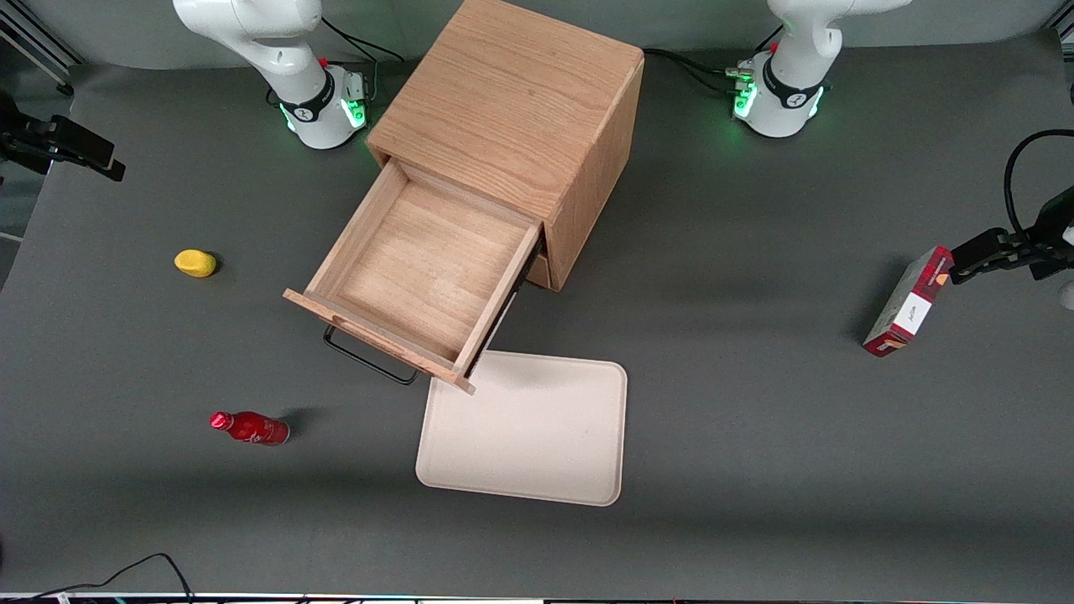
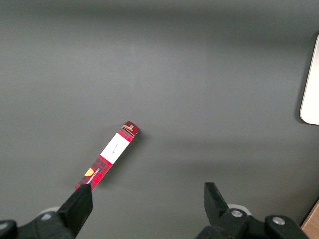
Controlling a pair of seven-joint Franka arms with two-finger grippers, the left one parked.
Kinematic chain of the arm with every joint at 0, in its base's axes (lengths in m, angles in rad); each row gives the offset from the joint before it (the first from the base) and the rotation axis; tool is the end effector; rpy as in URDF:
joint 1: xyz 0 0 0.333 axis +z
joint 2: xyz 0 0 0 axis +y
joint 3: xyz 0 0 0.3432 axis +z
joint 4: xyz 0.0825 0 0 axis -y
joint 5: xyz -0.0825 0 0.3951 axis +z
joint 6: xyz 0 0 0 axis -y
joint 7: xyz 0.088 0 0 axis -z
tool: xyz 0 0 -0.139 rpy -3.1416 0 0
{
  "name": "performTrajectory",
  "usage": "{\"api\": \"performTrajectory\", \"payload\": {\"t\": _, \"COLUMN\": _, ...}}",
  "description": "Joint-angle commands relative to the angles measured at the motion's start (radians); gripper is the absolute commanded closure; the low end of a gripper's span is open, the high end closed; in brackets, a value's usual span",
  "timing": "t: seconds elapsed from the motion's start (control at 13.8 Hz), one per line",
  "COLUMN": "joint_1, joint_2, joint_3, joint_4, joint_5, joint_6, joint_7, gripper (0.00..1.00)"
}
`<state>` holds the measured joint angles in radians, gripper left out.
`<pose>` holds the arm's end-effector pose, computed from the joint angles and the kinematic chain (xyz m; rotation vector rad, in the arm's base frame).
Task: Close top drawer
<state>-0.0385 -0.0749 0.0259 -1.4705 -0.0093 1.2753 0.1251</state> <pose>0.5019 -0.0072 0.6830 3.1106 -0.2182 -0.1866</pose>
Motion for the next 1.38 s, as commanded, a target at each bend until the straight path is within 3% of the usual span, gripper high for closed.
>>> {"api": "performTrajectory", "payload": {"t": 0.0, "joint_1": 0.005, "joint_2": 0.026, "joint_3": -0.004, "joint_4": 0.041, "joint_5": -0.018, "joint_6": -0.008, "joint_7": -0.004, "gripper": 0.00}}
{"api": "performTrajectory", "payload": {"t": 1.02, "joint_1": 0.011, "joint_2": 0.044, "joint_3": 0.008, "joint_4": 0.096, "joint_5": -0.064, "joint_6": 0.010, "joint_7": -0.013, "gripper": 0.00}}
{"api": "performTrajectory", "payload": {"t": 1.31, "joint_1": 0.005, "joint_2": 0.061, "joint_3": -0.006, "joint_4": 0.107, "joint_5": -0.011, "joint_6": 0.010, "joint_7": -0.090, "gripper": 0.00}}
